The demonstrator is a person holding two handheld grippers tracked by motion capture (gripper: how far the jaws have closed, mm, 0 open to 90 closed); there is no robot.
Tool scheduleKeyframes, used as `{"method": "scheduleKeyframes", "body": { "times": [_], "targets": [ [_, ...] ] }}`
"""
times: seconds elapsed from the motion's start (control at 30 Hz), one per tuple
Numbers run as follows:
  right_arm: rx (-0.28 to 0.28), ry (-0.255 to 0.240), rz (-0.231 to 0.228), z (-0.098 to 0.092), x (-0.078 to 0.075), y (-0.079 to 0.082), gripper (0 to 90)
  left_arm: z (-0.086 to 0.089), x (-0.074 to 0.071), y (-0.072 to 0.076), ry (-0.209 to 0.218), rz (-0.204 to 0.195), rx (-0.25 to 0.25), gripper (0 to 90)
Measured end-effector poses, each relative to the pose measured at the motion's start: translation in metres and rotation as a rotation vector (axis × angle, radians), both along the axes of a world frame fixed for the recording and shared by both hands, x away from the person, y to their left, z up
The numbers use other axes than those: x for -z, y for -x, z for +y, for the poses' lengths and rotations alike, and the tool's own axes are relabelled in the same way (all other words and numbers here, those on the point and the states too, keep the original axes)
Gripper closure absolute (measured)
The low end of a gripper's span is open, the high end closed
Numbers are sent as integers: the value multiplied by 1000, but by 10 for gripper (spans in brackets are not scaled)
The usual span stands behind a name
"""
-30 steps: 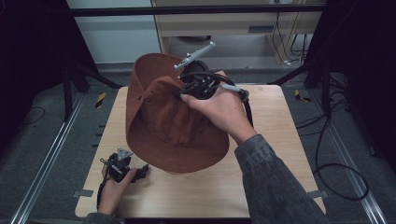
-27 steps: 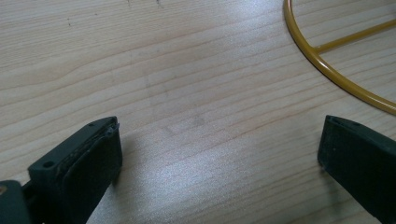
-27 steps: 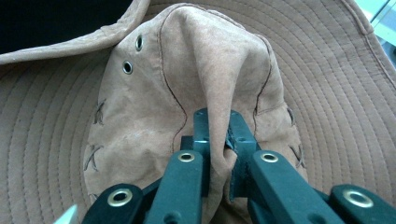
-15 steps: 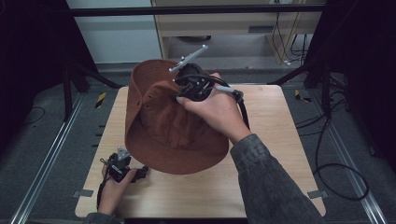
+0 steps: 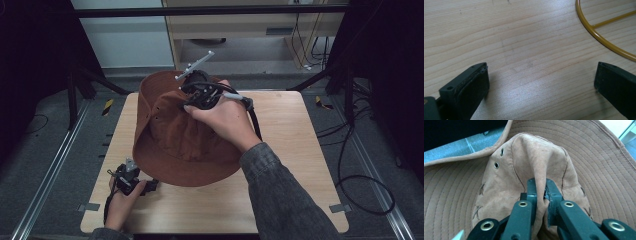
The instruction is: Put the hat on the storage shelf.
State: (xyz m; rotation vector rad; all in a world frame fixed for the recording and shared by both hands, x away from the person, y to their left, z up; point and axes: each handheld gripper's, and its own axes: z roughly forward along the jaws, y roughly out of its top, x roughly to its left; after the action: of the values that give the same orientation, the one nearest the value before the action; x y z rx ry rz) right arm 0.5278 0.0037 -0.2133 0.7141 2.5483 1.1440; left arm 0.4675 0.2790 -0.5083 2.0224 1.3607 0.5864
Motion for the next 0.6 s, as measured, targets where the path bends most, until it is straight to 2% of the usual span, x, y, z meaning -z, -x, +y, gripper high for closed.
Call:
{"method": "scheduleKeyframes", "body": {
  "times": [0.33, 0.6],
  "targets": [
    [-9, 0, 14, 4, 7, -3, 846, 0, 0, 0, 1, -1, -1, 0],
    [-10, -7, 15, 8, 5, -5, 845, 0, 0, 0, 0, -1, -1, 0]
  ]
}}
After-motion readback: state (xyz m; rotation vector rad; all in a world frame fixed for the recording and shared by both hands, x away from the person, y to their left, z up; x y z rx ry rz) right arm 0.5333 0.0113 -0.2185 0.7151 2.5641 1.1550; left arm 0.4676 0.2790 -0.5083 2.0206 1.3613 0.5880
